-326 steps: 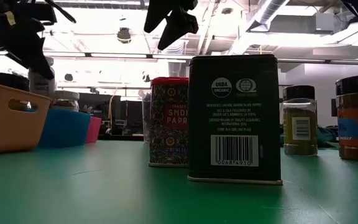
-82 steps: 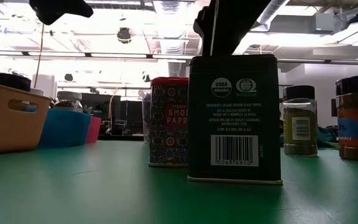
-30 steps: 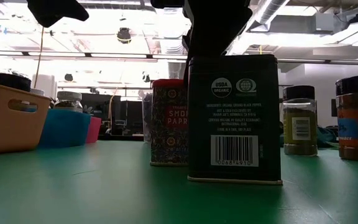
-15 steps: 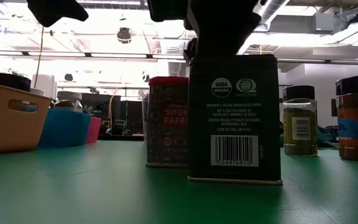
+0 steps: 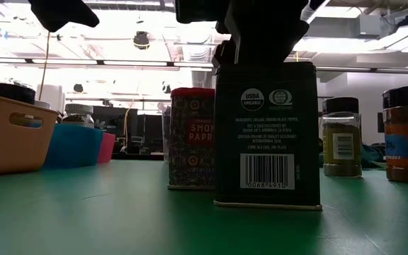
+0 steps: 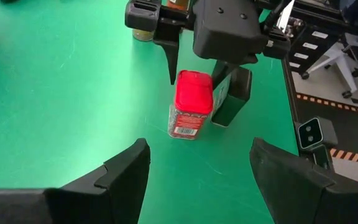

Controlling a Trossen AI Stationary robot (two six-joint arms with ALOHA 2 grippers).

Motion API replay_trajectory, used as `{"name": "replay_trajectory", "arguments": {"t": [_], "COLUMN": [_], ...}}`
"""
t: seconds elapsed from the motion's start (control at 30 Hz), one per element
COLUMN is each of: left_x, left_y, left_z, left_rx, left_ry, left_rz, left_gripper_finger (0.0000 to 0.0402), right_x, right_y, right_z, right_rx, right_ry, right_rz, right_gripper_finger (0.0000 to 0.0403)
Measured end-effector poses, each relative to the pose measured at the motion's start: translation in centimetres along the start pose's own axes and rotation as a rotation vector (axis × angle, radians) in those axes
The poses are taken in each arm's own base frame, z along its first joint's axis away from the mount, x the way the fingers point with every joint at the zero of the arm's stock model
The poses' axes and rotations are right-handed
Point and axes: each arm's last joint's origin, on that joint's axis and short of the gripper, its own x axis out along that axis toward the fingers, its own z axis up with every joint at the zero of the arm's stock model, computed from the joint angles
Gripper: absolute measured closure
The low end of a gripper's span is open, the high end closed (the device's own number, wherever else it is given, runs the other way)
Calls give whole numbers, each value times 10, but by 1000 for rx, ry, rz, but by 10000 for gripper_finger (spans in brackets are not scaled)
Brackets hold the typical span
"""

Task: Sort spices by type
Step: Put the left red seasoning can into the yellow bin

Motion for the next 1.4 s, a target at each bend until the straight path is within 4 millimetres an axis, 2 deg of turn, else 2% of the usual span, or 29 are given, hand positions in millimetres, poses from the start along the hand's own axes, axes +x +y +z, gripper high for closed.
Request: {"name": "replay_trajectory", "arguments": {"t": [0.27,0.43,0.77,0.93,1.13,1.4], "left_x": [0,0,2,5,7,16], "left_y": [-4,-5,0,6,9,11], "left_z": [2,2,5,11,18,16], "left_rx": [26,72,85,55,47,90], "left_ry": [6,13,-28,-69,-123,-101], "left_rz": [-82,-101,-25,38,62,77], "left_gripper_finger": [137,137,137,137,124,100], "right_x": [0,-7,-47,-63,-65,-66], "right_y": [-5,-11,-29,-33,-34,-33], "right_z": [2,10,41,50,51,55], "right_rx": [11,29,76,50,51,63], "right_ry": [-6,-36,-204,-261,-268,-314], "right_rz": [-7,-5,-39,-35,-35,-25], "right_gripper_finger": [150,155,154,154,154,154]}}
